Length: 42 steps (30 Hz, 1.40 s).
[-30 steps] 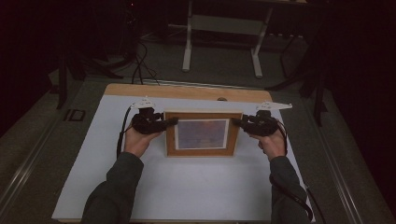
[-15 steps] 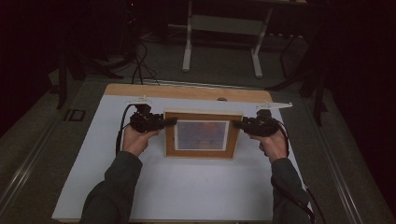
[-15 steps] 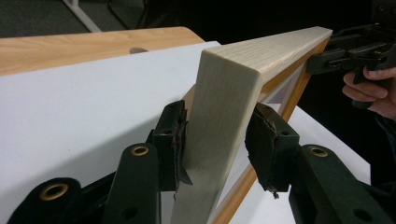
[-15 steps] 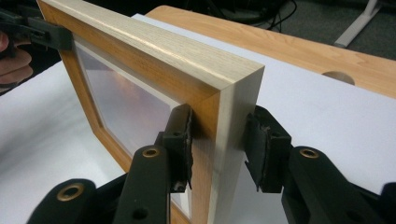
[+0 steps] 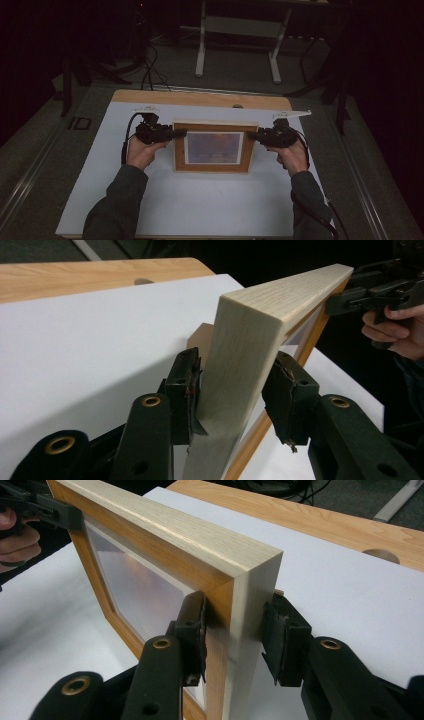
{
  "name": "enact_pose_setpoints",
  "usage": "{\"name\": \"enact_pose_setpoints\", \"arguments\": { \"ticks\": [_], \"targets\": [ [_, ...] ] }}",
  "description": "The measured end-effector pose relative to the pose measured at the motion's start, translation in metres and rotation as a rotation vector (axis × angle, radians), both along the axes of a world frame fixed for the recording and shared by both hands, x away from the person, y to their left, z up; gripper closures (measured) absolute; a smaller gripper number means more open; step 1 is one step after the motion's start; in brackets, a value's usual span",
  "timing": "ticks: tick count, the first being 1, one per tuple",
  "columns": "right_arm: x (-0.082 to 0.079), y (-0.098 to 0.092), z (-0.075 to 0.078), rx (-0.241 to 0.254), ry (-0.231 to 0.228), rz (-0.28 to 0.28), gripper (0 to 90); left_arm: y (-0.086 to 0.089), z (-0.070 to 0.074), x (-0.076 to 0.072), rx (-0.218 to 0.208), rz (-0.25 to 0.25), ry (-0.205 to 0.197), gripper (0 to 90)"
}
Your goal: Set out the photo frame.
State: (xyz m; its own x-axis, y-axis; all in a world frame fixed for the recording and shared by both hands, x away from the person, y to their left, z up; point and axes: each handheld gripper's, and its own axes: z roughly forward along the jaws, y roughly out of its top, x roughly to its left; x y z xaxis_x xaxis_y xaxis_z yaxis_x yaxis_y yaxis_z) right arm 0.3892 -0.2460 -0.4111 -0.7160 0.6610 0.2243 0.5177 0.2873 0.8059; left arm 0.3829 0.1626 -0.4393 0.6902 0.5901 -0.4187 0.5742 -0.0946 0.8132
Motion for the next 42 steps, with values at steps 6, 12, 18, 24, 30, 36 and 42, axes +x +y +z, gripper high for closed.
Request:
{"name": "enact_pose_setpoints", "arguments": {
  "ticks": [6, 12, 18, 24, 30, 36, 42],
  "targets": [
    [-0.001, 0.0, -0.001, -0.004, -0.015, 0.002, 63.4, -0.001, 0.001, -0.002, 0.014, 0.012, -0.01, 58.9],
    [-0.001, 0.002, -0.002, -0.031, -0.03, 0.011, 59.1, -0.003, 0.002, -0.004, 0.035, 0.021, -0.025, 55.3],
    [-0.002, 0.001, -0.006, -0.04, -0.034, 0.002, 49.2, -0.005, 0.003, -0.009, 0.084, 0.037, -0.052, 47.6],
    [-0.004, -0.001, -0.005, -0.042, -0.043, 0.0, 44.4, 0.0, 0.005, -0.012, 0.089, 0.063, -0.065, 45.7],
    [-0.007, -0.006, -0.002, -0.055, -0.041, 0.005, 42.4, 0.008, 0.012, -0.019, 0.108, 0.086, -0.084, 45.2],
    [-0.01, -0.015, 0.003, -0.061, -0.044, 0.007, 41.8, 0.021, 0.015, -0.024, 0.098, 0.118, -0.09, 45.2],
    [-0.014, -0.024, 0.003, -0.073, -0.043, 0.017, 41.5, 0.034, 0.012, -0.031, 0.116, 0.141, -0.092, 45.2]
  ]
}}
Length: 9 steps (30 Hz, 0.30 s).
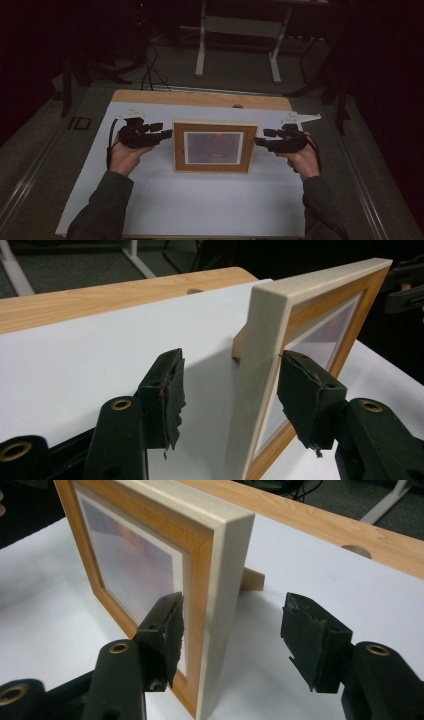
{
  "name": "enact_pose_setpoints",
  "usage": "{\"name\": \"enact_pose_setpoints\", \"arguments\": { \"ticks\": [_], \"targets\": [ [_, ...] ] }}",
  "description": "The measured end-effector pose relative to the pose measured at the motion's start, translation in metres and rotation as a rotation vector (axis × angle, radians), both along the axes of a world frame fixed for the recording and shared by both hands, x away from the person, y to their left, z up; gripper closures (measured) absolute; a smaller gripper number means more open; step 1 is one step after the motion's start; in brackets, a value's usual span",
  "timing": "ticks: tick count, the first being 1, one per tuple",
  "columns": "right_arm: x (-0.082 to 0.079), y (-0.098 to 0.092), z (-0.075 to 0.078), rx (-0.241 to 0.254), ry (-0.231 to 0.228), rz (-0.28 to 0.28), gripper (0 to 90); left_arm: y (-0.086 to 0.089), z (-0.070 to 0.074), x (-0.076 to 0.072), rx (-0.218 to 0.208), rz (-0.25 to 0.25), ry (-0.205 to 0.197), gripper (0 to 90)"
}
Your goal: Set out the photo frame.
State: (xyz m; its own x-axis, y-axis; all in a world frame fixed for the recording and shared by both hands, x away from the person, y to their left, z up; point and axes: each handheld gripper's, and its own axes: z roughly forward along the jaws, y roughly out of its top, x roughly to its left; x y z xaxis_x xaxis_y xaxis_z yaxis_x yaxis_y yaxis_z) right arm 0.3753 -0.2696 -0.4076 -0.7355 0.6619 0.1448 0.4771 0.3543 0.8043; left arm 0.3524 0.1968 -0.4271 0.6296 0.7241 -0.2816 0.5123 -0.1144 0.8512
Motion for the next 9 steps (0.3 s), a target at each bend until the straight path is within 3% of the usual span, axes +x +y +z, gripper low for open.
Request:
{"name": "enact_pose_setpoints", "arguments": {
  "ticks": [8, 9],
  "targets": [
    [-0.006, -0.015, -0.005, -0.008, 0.008, -0.003, 41.5, 0.021, -0.009, -0.009, 0.008, 0.048, 0.016, 44.8],
    [-0.007, -0.018, -0.006, -0.008, 0.011, -0.007, 41.4, 0.025, -0.013, -0.012, 0.026, 0.076, 0.025, 44.8]
  ]
}}
